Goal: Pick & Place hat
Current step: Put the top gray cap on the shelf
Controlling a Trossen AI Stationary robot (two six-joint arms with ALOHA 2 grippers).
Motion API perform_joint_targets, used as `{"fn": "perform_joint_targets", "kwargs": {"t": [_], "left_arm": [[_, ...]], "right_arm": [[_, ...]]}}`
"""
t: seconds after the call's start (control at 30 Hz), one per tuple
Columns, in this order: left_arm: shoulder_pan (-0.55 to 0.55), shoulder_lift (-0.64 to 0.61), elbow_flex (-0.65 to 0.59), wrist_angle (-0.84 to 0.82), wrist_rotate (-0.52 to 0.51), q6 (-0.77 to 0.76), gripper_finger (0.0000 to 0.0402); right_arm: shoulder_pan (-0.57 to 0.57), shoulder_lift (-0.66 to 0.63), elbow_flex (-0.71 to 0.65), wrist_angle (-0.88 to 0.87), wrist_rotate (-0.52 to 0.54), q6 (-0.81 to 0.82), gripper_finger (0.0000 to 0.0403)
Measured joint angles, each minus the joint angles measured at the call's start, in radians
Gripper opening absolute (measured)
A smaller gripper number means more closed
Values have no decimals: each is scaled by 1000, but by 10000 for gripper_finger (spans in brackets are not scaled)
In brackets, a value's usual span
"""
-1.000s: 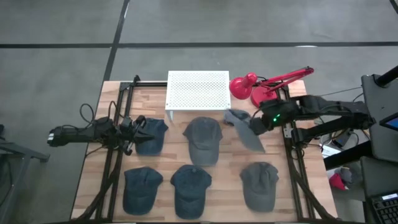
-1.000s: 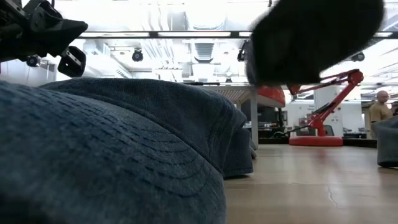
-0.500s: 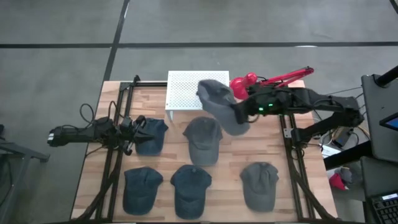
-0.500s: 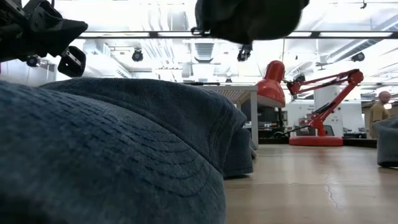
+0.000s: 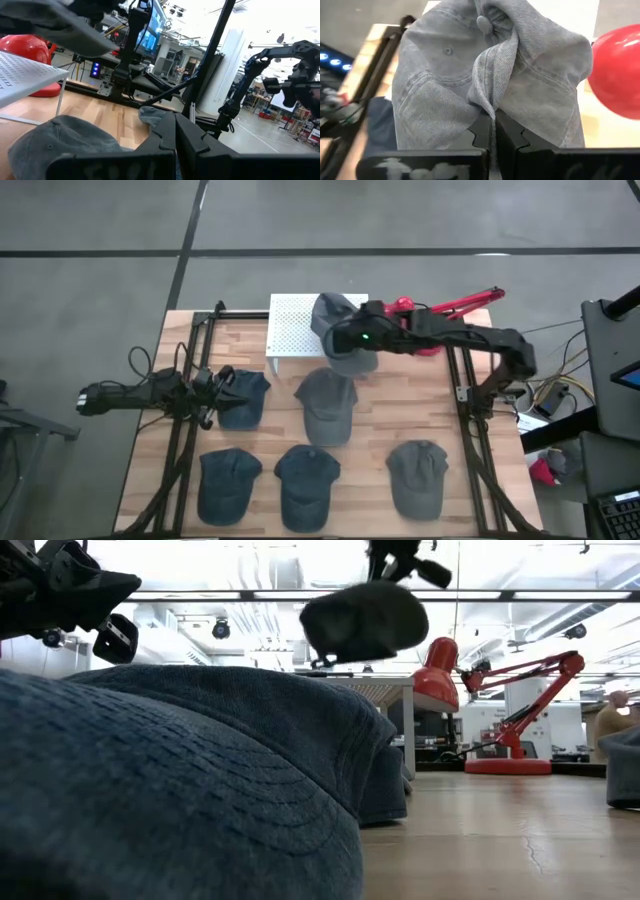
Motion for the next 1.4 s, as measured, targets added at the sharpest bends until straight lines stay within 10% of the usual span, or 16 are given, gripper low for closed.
{"fn": "perform_joint_targets", "kwargs": {"t": [0.6,1.4], "left_arm": [[0,0,0,-2,0,-1,0],[0,0,0,-3,0,-1,0]], "right_arm": [[-103,330,377,-298,106,12,8],[-114,373,380,-354,101,50,8]]}}
